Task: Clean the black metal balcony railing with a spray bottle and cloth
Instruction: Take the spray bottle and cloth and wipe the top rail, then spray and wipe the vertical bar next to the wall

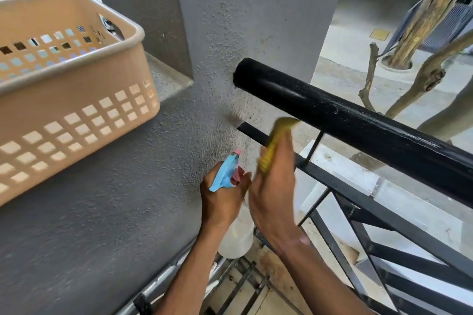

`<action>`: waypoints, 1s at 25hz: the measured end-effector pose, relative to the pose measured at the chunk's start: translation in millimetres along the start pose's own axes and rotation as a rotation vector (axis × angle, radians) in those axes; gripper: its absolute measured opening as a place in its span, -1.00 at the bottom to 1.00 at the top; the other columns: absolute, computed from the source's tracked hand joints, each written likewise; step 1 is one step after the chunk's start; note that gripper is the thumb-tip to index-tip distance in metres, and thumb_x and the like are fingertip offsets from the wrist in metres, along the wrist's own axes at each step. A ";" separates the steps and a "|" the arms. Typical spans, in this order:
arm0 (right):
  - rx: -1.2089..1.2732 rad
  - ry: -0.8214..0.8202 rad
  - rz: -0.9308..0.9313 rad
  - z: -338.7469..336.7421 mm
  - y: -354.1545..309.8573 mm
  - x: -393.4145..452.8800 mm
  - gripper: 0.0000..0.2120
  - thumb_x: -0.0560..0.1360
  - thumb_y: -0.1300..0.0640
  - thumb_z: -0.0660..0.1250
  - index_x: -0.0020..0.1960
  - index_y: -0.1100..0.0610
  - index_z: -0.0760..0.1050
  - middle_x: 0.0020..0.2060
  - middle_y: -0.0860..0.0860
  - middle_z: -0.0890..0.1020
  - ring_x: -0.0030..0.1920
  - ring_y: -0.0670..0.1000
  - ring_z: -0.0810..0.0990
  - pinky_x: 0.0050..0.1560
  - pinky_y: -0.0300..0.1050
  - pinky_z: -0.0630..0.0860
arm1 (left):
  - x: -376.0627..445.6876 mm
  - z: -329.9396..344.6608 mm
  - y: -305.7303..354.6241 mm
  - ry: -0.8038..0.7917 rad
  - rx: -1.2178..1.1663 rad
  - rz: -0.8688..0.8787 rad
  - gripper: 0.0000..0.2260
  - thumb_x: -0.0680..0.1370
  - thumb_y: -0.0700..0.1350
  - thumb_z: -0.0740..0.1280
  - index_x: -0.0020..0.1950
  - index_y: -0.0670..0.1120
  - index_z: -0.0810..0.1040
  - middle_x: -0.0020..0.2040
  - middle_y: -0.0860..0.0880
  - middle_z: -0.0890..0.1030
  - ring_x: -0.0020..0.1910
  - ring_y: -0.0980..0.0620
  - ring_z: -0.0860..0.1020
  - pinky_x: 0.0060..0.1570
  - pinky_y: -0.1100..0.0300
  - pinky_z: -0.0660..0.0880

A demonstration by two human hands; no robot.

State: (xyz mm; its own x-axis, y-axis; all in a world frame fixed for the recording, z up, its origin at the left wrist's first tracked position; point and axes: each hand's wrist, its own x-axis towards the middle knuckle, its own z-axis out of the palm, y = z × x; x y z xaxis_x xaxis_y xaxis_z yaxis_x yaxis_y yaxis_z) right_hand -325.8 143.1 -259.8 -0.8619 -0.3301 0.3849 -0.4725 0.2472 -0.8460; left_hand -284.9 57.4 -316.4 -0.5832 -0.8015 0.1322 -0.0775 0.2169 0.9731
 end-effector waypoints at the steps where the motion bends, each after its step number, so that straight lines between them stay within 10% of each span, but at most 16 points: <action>1: -0.123 -0.026 -0.006 17.3 5.8 15.9 -0.47 0.62 0.23 0.11 0.58 0.26 0.12 0.54 0.22 0.25 0.57 0.11 0.19 0.55 0.02 0.23 | 1.3 -2.7 -1.9 0.024 0.026 0.004 -0.92 0.42 -0.17 0.42 -0.24 -0.01 0.58 -0.37 0.12 0.58 -0.36 0.11 0.52 -0.25 0.02 0.55; 9: -0.839 -0.442 -0.065 47.0 9.4 64.4 -0.49 0.71 0.22 -0.05 0.55 0.47 -0.09 0.52 0.45 0.11 0.54 0.38 0.14 0.54 0.17 0.13 | 3.5 -23.1 -19.2 0.050 0.058 -0.082 -0.84 0.40 -0.11 0.57 -0.10 -0.07 0.66 -0.27 -0.01 0.65 -0.27 -0.12 0.63 -0.24 -0.19 0.66; 14: -1.085 -0.559 0.265 4.6 -21.6 54.0 -0.53 0.68 0.18 0.04 0.45 0.50 0.17 0.32 0.51 0.37 0.35 0.42 0.41 0.35 0.14 0.43 | 2.6 -25.4 -7.7 -0.008 0.045 -0.066 -0.89 0.38 -0.05 0.53 -0.20 0.01 0.63 -0.31 0.00 0.63 -0.31 -0.09 0.61 -0.28 -0.20 0.64; 18: -1.497 -0.671 0.154 -13.5 -23.8 36.4 -0.41 0.70 0.11 -0.01 0.47 0.59 -0.01 0.41 0.63 0.10 0.47 0.55 0.14 0.46 0.27 0.24 | 1.3 -25.4 -3.5 -0.057 0.074 -0.014 -0.83 0.45 -0.19 0.57 -0.22 0.00 0.61 -0.36 0.07 0.58 -0.38 0.03 0.57 -0.33 -0.17 0.64; 25: -1.020 -0.486 -0.374 14.9 18.1 28.5 -0.41 0.65 0.19 -0.01 0.57 0.44 -0.11 0.55 0.42 -0.06 0.57 0.38 -0.08 0.58 0.22 -0.06 | -1.6 -21.5 -28.4 -0.014 0.073 -0.071 -0.83 0.42 -0.17 0.58 -0.06 -0.01 0.66 -0.23 0.02 0.65 -0.20 -0.13 0.67 -0.19 -0.22 0.66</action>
State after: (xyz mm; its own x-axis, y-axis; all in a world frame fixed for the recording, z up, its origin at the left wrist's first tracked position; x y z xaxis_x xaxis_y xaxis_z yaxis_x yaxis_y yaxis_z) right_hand -356.2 124.6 -269.7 -0.5834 -0.7922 0.1792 -0.7976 0.6004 0.0573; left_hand -264.4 40.6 -340.2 -0.5856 -0.8084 0.0599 -0.1774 0.1999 0.9636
